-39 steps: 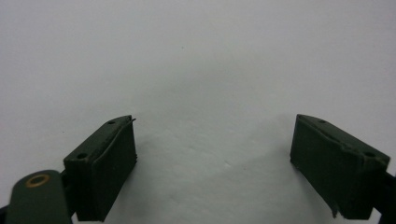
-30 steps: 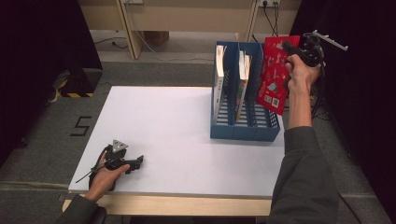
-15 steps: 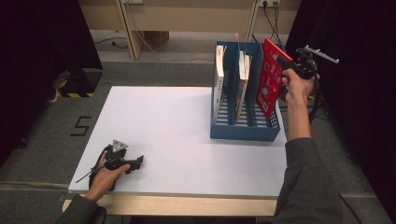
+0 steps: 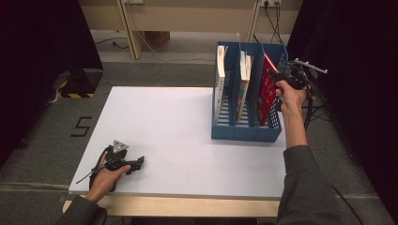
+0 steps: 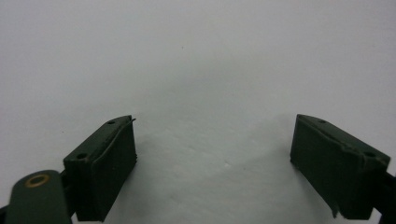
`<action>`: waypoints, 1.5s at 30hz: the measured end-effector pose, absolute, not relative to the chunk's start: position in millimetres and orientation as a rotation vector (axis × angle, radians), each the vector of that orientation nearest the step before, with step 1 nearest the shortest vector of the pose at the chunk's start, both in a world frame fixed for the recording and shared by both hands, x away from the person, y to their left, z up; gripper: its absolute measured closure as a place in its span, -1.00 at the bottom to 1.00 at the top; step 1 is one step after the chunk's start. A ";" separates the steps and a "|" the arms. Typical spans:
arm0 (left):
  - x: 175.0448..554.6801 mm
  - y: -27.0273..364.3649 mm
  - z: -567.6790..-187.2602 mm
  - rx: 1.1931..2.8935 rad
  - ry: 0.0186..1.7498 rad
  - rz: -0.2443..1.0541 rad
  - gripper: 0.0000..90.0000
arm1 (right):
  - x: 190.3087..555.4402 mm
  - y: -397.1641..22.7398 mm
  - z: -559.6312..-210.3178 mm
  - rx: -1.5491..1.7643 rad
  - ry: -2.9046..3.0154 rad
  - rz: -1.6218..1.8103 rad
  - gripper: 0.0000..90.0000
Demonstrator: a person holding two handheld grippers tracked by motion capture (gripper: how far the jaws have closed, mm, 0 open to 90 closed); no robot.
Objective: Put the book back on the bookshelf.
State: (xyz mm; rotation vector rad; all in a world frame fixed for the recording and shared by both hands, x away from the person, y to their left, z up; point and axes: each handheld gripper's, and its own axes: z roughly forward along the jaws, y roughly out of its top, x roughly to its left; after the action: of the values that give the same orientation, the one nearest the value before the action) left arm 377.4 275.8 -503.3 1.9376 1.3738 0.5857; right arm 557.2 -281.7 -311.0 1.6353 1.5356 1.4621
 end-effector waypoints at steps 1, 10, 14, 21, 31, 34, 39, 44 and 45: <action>377.4 275.8 -503.3 1.937 1.373 0.585 -0.71 | 555.0 -279.7 -312.9 1.637 1.562 1.458 0.47; 377.4 275.8 -503.3 1.937 1.374 0.586 -0.71 | 539.9 -278.0 -317.1 1.608 1.615 1.482 0.36; 377.3 275.7 -503.3 1.937 1.374 0.586 -0.71 | 529.3 -279.2 -322.1 1.585 1.644 1.472 0.33; 377.3 275.7 -503.3 1.938 1.374 0.586 -0.71 | 512.0 -282.7 -348.4 1.591 1.685 1.485 0.38; 377.4 275.7 -503.3 1.937 1.374 0.586 -0.71 | 529.4 -262.3 -348.5 1.496 1.723 1.384 0.42; 377.4 275.7 -503.3 1.938 1.374 0.586 -0.71 | 532.4 -262.0 -348.0 1.498 1.733 1.373 0.41; 377.4 275.8 -503.4 1.937 1.373 0.587 -0.71 | 530.2 -265.3 -351.3 1.538 1.710 1.428 0.37; 377.4 275.8 -503.4 1.935 1.374 0.586 -0.71 | 523.9 -270.1 -353.7 1.560 1.705 1.484 0.28; 377.4 275.9 -503.4 1.935 1.374 0.586 -0.71 | 521.9 -270.9 -353.6 1.554 1.715 1.481 0.19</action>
State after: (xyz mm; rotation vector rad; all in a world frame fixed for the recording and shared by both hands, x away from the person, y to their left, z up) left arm 377.4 275.9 -503.4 1.9351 1.3743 0.5857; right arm 521.9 -270.9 -353.6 1.5541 1.7152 1.4805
